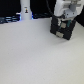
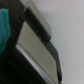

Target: Open the kcup holder, insert the kcup into the holder, and close the kcup holder

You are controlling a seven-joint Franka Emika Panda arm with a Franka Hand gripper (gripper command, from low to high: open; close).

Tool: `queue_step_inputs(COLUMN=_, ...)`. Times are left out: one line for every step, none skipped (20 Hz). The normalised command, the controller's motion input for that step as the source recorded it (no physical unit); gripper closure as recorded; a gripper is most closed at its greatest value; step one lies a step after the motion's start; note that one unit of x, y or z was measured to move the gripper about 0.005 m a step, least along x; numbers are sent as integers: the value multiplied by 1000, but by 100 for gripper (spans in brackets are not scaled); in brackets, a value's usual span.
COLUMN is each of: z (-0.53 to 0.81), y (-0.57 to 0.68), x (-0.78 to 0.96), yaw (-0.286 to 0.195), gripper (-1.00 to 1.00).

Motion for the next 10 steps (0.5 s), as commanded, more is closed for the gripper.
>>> queue_step_inputs(z=652, y=280, x=-92, yaw=90, gripper=-100)
queue_step_inputs(z=97, y=69, x=-51, yaw=8, gripper=-100)
queue_step_inputs(z=288, y=98, x=-39, yaw=18, gripper=-100)
queue_step_inputs(z=663, y=162, x=-35, yaw=46, gripper=-100)
queue_step_inputs(z=1000, y=206, x=25, yaw=61, gripper=-100)
queue_step_inputs(z=891, y=144, x=18, yaw=47, gripper=-100)
queue_step_inputs(z=934, y=108, x=90, yaw=36, gripper=-100)
queue_step_inputs(z=943, y=107, x=108, yaw=33, gripper=-100)
queue_step_inputs(z=998, y=125, x=92, yaw=22, gripper=-100)
queue_step_inputs(z=984, y=147, x=139, yaw=16, gripper=-100)
